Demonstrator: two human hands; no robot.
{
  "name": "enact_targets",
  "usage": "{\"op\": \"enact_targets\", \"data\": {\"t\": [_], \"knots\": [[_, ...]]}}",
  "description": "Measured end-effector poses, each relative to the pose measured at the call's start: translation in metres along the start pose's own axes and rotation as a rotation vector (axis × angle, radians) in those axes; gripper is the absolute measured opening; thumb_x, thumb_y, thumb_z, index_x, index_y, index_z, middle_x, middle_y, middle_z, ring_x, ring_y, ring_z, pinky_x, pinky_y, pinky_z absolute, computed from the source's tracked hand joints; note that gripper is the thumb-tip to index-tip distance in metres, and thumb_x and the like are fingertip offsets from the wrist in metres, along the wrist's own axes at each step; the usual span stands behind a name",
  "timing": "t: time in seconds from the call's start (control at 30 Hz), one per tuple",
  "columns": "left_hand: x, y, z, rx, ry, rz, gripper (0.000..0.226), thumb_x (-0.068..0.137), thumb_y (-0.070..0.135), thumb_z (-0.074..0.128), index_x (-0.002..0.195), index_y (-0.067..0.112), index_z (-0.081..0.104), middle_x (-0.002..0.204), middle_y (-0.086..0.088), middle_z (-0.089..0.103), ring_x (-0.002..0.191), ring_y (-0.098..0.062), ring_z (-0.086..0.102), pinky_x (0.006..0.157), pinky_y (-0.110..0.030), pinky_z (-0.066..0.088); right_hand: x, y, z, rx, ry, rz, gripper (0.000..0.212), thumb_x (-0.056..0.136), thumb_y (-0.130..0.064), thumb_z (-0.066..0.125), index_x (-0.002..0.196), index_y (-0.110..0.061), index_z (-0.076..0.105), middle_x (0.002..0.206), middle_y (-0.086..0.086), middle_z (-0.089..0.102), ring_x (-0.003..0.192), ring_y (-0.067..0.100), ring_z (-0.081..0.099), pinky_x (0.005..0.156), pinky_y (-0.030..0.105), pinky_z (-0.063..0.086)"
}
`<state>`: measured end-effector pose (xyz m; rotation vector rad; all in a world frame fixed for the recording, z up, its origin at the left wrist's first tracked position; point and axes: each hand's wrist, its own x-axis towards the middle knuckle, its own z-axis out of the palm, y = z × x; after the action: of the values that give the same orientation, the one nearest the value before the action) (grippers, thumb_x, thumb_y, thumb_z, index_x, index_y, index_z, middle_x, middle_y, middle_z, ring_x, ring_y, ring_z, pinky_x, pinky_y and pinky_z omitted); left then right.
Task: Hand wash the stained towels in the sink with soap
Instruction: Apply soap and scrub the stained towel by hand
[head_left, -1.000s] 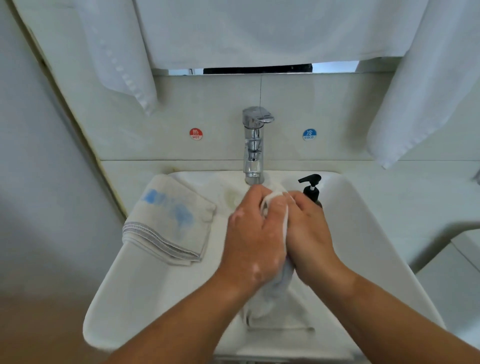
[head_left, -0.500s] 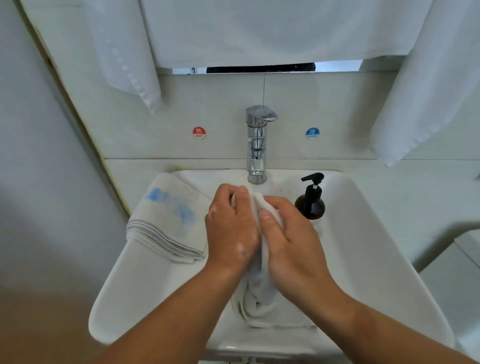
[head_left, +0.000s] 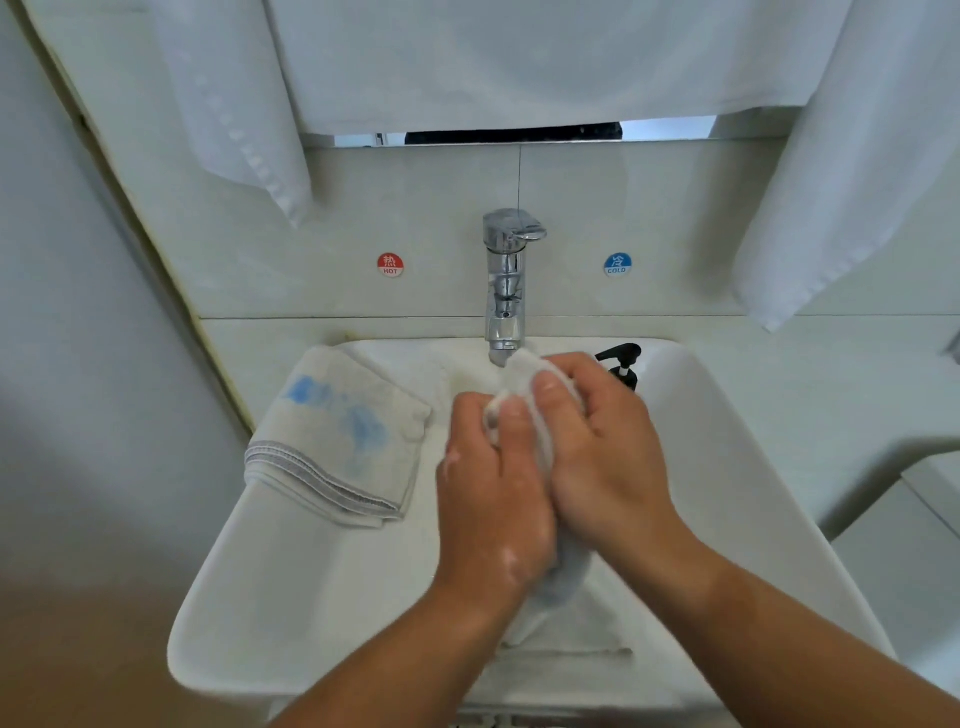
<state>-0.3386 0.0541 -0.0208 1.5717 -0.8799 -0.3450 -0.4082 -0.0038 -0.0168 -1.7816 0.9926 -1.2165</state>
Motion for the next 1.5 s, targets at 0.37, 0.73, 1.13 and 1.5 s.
{"op": "enact_targets", "data": {"t": [0.37,0.73,1.13,1.5], "knots": [[0.006,-0.008,0.002,0.063,-0.021,-0.094,0.023,0.104,0.039,0.043,0.093,0.023,0.056,0.083,0.008,0.064,0.081,-0.006,0.061,0.073,-0.033,0.049,-0.003,0.002,0.001,-0.016,-0.024,0.035,0.011,0.101,-0.026,0.057,0.094,-0.025,0.065,0.083,-0.011,0.070,0.080,0.001,0.064,0.067,0.014,0.045],[0.009,-0.006,-0.001,0.067,0.039,-0.023,0.022,0.104,0.038,0.042,0.088,0.024,0.051,0.077,0.009,0.062,0.080,0.002,0.057,0.061,-0.023,0.037,-0.020,-0.007,-0.003,0.036,-0.021,-0.027,0.011,0.101,-0.027,0.057,0.091,-0.026,0.061,0.083,-0.015,0.068,0.079,0.005,0.065,0.066,0.017,0.048],[0.024,-0.016,0.000,0.091,0.027,-0.090,0.023,0.105,0.033,0.044,0.086,0.023,0.054,0.078,0.009,0.062,0.078,-0.006,0.059,0.065,-0.023,0.042,-0.024,-0.016,-0.003,0.017,-0.101,-0.007,0.010,0.101,-0.028,0.056,0.108,-0.032,0.061,0.087,-0.019,0.067,0.089,-0.006,0.062,0.072,0.007,0.044],[0.032,-0.008,-0.005,0.057,0.069,-0.086,0.021,0.100,0.032,0.053,0.085,0.019,0.058,0.079,0.005,0.065,0.080,-0.014,0.062,0.074,-0.035,0.047,-0.035,0.002,-0.002,-0.027,-0.155,-0.055,0.016,0.103,-0.029,0.051,0.112,-0.034,0.064,0.094,-0.019,0.071,0.094,-0.003,0.065,0.081,0.016,0.048]]}}
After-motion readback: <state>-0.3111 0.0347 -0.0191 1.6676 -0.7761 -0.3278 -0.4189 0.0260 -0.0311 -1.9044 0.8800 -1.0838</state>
